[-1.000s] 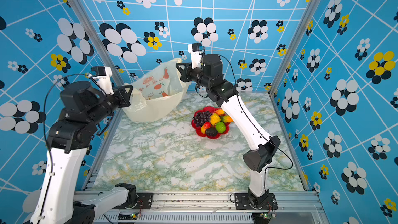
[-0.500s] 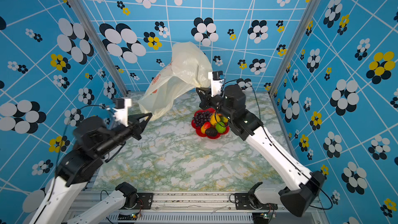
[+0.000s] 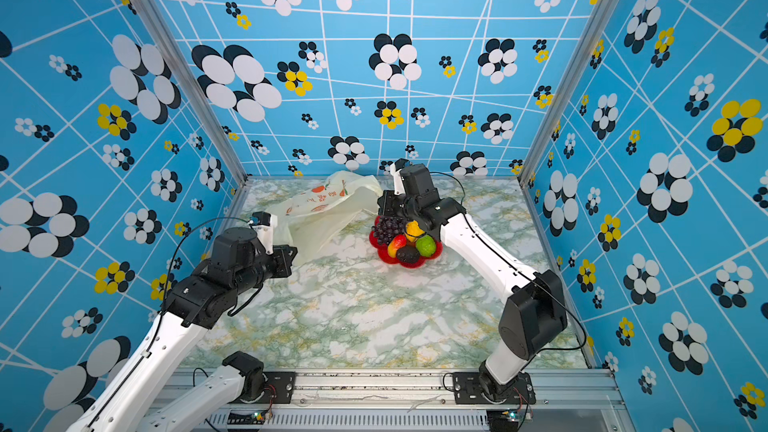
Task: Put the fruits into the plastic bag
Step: 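Lower the bag beside the plate while the right gripper releases its handle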
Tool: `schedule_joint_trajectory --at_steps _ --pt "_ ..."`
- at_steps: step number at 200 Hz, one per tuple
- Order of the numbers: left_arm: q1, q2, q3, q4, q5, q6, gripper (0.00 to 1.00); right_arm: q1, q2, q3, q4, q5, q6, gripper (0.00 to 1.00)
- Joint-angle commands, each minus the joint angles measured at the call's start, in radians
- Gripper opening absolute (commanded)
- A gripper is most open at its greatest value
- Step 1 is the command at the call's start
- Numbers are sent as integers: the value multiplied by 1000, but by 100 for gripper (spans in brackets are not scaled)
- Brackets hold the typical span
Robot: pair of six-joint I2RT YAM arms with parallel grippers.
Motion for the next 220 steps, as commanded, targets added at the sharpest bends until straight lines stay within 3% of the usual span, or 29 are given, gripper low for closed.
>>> schedule_joint_trajectory --at_steps 1,43,88,117,149,195,220 --pt "39 10 -21 28 78 -20 0 4 84 21 -25 -43 18 0" --pt "76 -3 -9 24 123 -29 0 -9 145 61 -34 -46 3 0" --pt "78 19 20 75 230 -93 0 -22 260 278 -99 -31 -34 1" --pt "63 18 -6 109 259 -138 0 -28 312 376 -155 -60 -38 23" --pt "48 -9 -28 114 260 -170 0 -30 269 383 -195 -83 -50 49" --pt "36 -22 -4 114 273 -198 0 -52 80 283 -226 -140 -128 69" --pt "31 -20 0 120 278 -203 0 -86 -65 175 -212 -88 -146 80"
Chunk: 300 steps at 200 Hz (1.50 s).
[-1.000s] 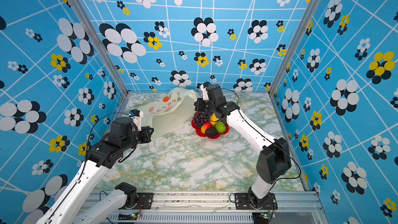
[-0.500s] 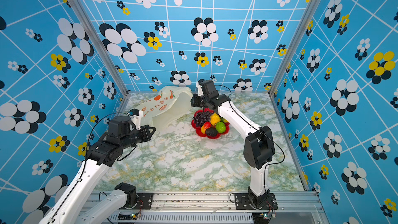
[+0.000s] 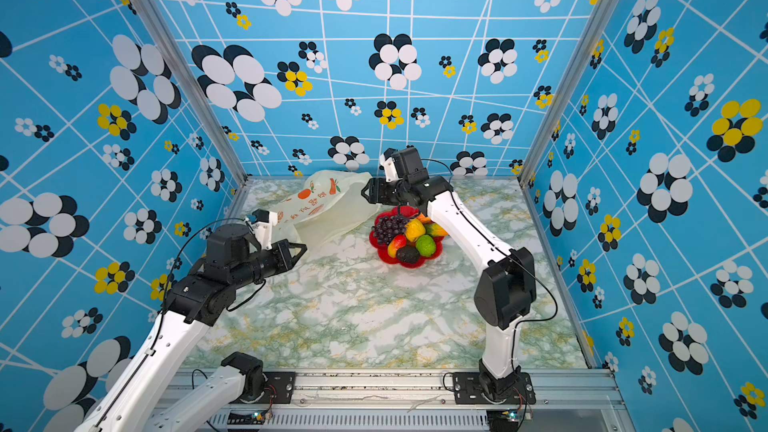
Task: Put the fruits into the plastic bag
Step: 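Lower the bag beside the plate while the right gripper releases its handle, then reach the right gripper to the plate and grasp the long orange-green fruit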
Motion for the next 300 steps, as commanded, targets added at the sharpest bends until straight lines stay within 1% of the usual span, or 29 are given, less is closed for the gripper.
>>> schedule_joint_trajectory --at_steps 1,21,25,39,68,98,147,195,212,228,240,264,300 --pt "-6 -7 16 18 22 -16 0 -39 -178 -77 -4 16 -42 81" --pt "-7 -8 4 35 28 -18 0 -84 -299 -168 18 59 -26 97" --pt "-7 -9 1 39 31 -19 0 -94 -325 -213 24 64 -24 99" --pt "-6 -14 -12 57 27 -30 0 -122 -399 -277 38 84 -26 99" --pt "-5 -7 -16 85 39 -32 0 -169 -528 -376 23 182 -53 99" --pt "-5 26 4 104 77 -45 0 -187 -591 -435 15 200 -67 99" --pt "-6 64 32 125 126 -58 0 -188 -535 -427 -94 215 -36 99" --pt "-6 61 34 137 149 -60 0 -194 -476 -434 -129 237 -39 99" --pt "-8 60 27 158 167 -66 0 -209 -438 -427 -162 247 -19 96" --pt "-7 60 24 172 180 -72 0 -224 -407 -432 -173 220 -8 88" --pt "-7 60 26 174 181 -75 0 -232 -395 -443 -174 214 -3 84" --pt "-7 56 28 171 179 -82 0 -268 -361 -468 -170 204 7 83" --pt "-7 56 30 168 179 -88 0 -372 -287 -517 -124 98 49 82"
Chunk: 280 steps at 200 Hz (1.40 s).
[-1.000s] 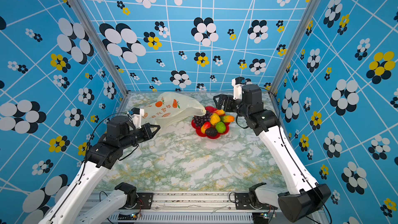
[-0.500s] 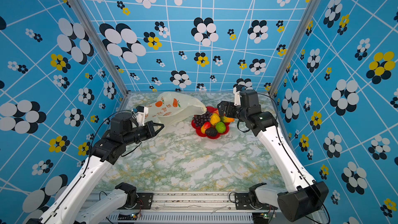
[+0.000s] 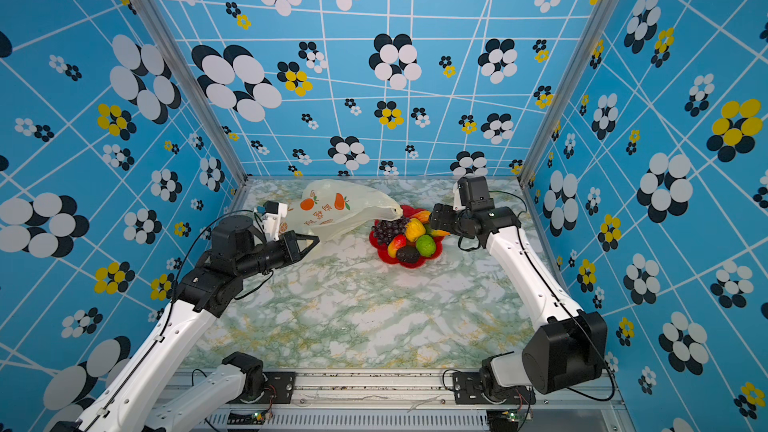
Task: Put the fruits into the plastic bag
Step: 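Reach the right gripper to the plate and grasp the long orange-green fruit, then lift the long fruit with the right gripper and carry it toward the bag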
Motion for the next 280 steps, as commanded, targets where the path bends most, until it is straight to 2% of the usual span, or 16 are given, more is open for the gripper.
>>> schedule_joint_trajectory --at_steps 1,30,78,121,185,255,280 --pt "-7 -9 23 18 19 -6 0 -63 55 -35 17 -74 42 82" --pt "-5 -14 21 13 21 -8 0 -127 135 -48 66 -140 65 83" --pt "-5 -30 25 -3 14 -8 0 -152 264 -31 146 -195 87 83" --pt "-4 -31 35 -20 14 0 0 -159 363 26 168 -244 93 80" --pt "-3 -34 31 -25 8 -2 0 -159 424 66 212 -293 113 63" --pt "-2 -37 26 -28 3 -6 0 -158 413 58 221 -311 117 24" --pt "-2 -39 26 -30 5 -6 0 -158 386 50 211 -293 107 22"
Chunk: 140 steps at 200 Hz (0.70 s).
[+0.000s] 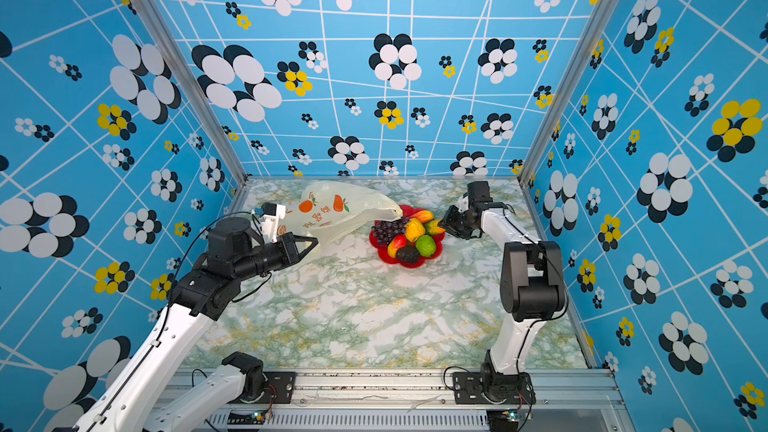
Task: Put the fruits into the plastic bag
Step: 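Lift the long fruit with the right gripper and carry it toward the bag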
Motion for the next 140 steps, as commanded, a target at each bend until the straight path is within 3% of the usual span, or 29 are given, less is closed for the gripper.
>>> schedule_joint_trajectory --at_steps 1,140 --pt "-3 -15 25 -6 5 -2 0 -5 -26 5 -8 11 -11 22" --pt "-5 -31 8 12 12 -39 0 -5 -380 -6 -134 59 -57 17"
